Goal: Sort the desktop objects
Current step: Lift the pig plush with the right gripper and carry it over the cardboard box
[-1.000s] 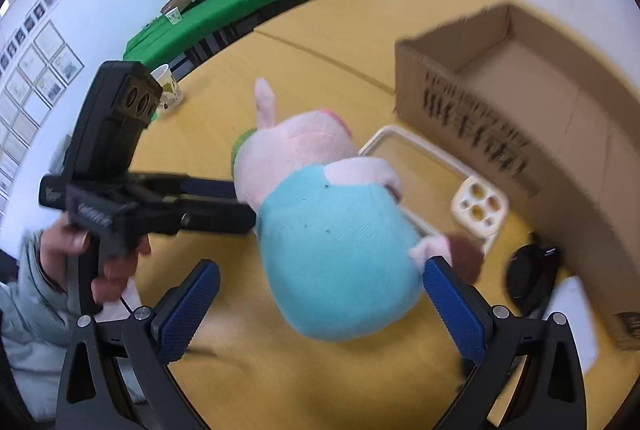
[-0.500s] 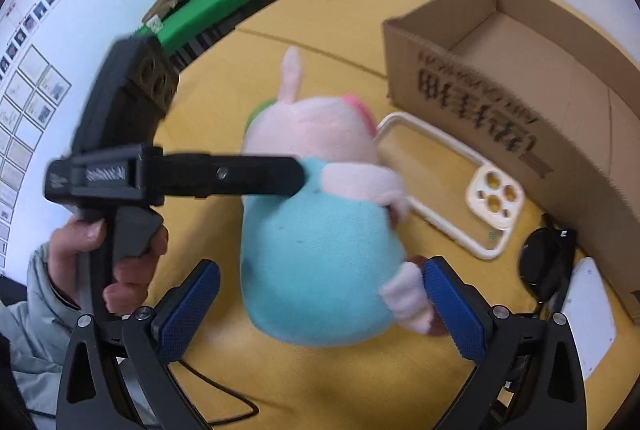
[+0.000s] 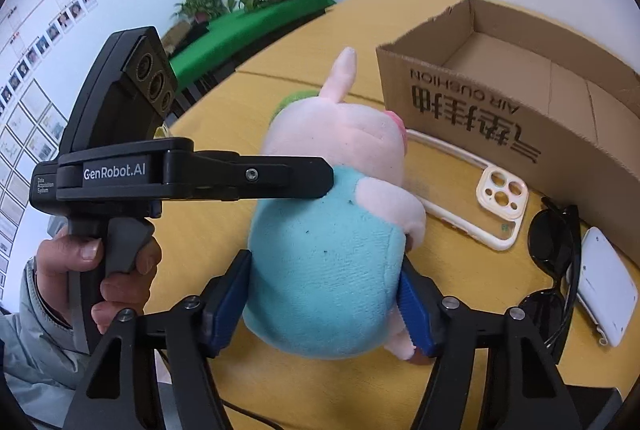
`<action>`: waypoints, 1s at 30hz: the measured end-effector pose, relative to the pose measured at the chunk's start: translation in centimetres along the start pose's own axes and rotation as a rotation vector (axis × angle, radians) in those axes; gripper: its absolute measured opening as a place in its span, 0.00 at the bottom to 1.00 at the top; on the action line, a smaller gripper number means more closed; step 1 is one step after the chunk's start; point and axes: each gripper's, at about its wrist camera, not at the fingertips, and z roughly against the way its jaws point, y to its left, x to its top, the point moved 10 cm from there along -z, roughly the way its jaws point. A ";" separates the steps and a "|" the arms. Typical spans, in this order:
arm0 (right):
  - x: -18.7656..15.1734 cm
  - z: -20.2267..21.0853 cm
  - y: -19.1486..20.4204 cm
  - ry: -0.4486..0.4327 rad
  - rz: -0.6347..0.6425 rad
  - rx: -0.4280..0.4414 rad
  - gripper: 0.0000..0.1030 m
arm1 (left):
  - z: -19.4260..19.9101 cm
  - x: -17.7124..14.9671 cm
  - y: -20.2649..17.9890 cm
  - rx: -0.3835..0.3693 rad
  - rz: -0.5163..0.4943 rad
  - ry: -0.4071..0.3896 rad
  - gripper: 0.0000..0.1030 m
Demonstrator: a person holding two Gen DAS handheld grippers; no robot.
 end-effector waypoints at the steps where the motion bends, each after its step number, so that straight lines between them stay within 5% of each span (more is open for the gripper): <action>1: 0.2 0.5 0.1 -0.016 -0.001 0.006 0.64 | 0.3 0.3 -0.5 -0.005 -0.010 -0.009 0.68; 9: 4.2 6.8 -0.5 -0.146 0.028 -0.014 0.64 | 0.9 5.8 -7.9 -0.033 -0.180 -0.076 0.68; 19: 15.7 15.3 -5.3 -0.325 0.070 -0.086 0.63 | 3.0 17.0 -19.2 -0.086 -0.410 -0.202 0.68; 30: 26.7 19.7 -8.5 -0.444 0.063 -0.052 0.63 | 3.1 27.5 -23.1 -0.031 -0.527 -0.274 0.68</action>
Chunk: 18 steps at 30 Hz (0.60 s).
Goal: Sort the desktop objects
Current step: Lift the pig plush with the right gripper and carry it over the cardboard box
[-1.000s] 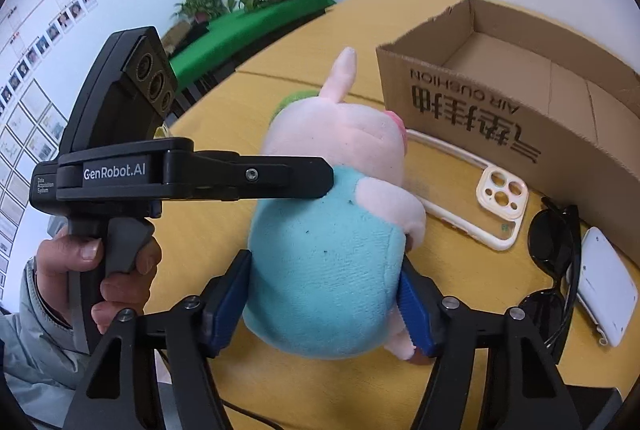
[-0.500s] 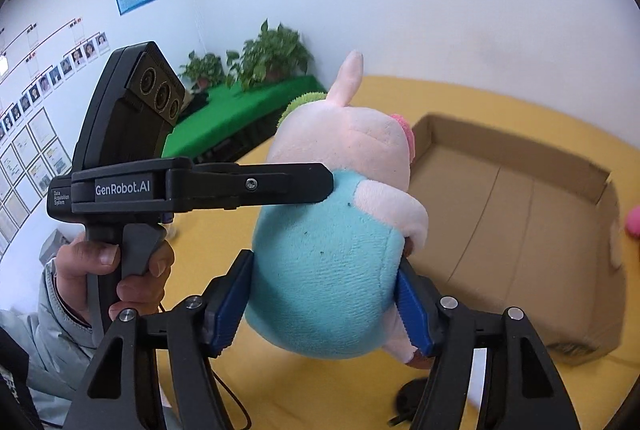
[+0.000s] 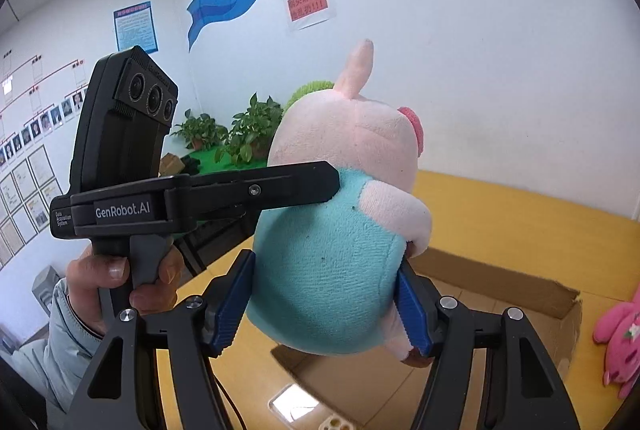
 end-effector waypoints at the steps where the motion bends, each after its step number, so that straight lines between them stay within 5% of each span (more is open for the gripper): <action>1: 0.6 -0.8 -0.6 -0.002 -0.014 0.008 0.63 | -0.5 0.1 0.6 0.003 0.002 0.008 0.68; 9: 0.6 -11.0 -7.3 0.049 -0.117 0.055 0.63 | -8.6 -1.1 7.1 0.031 0.059 0.131 0.68; 18: -7.1 -21.6 -13.1 0.223 -0.291 0.068 0.61 | -18.2 -9.3 15.3 0.031 0.200 0.344 0.68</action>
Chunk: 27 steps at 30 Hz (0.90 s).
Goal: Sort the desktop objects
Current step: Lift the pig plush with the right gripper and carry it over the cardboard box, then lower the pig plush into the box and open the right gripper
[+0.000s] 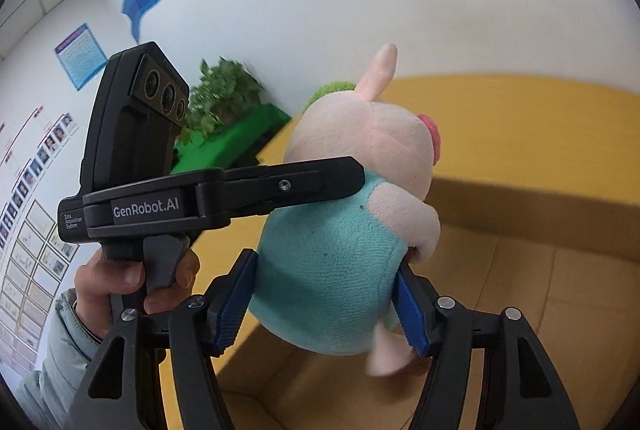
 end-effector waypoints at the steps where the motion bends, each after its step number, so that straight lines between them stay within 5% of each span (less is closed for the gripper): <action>1: -0.5 -1.2 -0.7 0.022 -0.016 -0.003 0.61 | -0.9 -0.6 0.9 0.004 0.012 0.020 0.68; 12: -4.2 -9.4 -3.4 0.176 -0.152 -0.005 0.60 | -5.0 -2.3 4.6 0.108 0.044 0.121 0.68; 24: -5.4 -9.9 -3.7 0.142 -0.259 0.009 0.62 | -5.3 -1.4 4.8 0.176 0.053 0.145 0.71; 27: -5.6 -10.1 -4.0 0.128 -0.293 0.016 0.62 | -3.0 -0.5 4.3 0.166 0.048 0.092 0.70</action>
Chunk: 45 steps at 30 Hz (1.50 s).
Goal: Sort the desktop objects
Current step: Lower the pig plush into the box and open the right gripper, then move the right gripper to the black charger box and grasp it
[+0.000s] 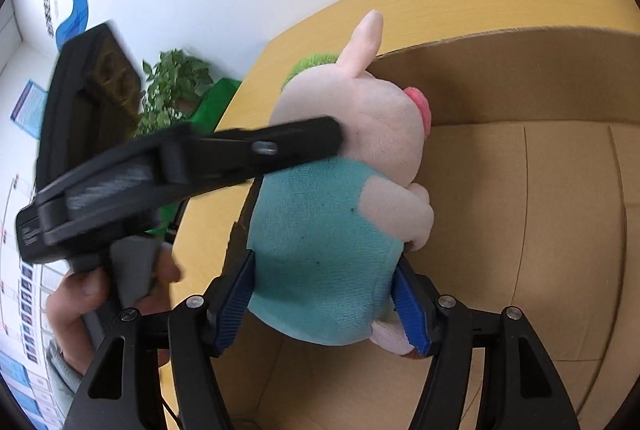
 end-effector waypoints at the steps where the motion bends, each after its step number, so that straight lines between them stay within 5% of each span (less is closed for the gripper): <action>1: -0.1 -0.1 0.0 -0.001 0.000 -0.003 0.62 | 0.8 0.3 -0.2 -0.006 0.000 -0.020 0.70; 11: -0.9 -0.6 3.8 -0.003 0.058 -0.036 0.74 | 9.9 -2.2 -1.7 0.046 -0.061 -0.195 0.70; 16: 1.0 4.5 7.2 -0.089 0.229 -0.173 0.99 | 13.8 -6.2 -3.6 0.079 -0.120 -0.268 0.72; 19: -0.5 9.3 6.4 -0.131 0.292 -0.266 1.00 | 15.9 -8.9 -5.1 0.091 -0.144 -0.313 0.72; 27: -7.1 22.9 4.4 -0.223 0.331 -0.345 1.00 | 18.7 -16.0 -10.5 0.074 -0.222 -0.362 0.76; 35: -13.4 26.7 3.9 -0.256 0.340 -0.418 1.00 | 19.4 -21.4 -14.2 0.018 -0.218 -0.349 0.76; 45: -17.0 28.2 3.9 -0.295 0.379 -0.451 1.00 | 18.8 -24.5 -16.9 -0.008 -0.242 -0.321 0.76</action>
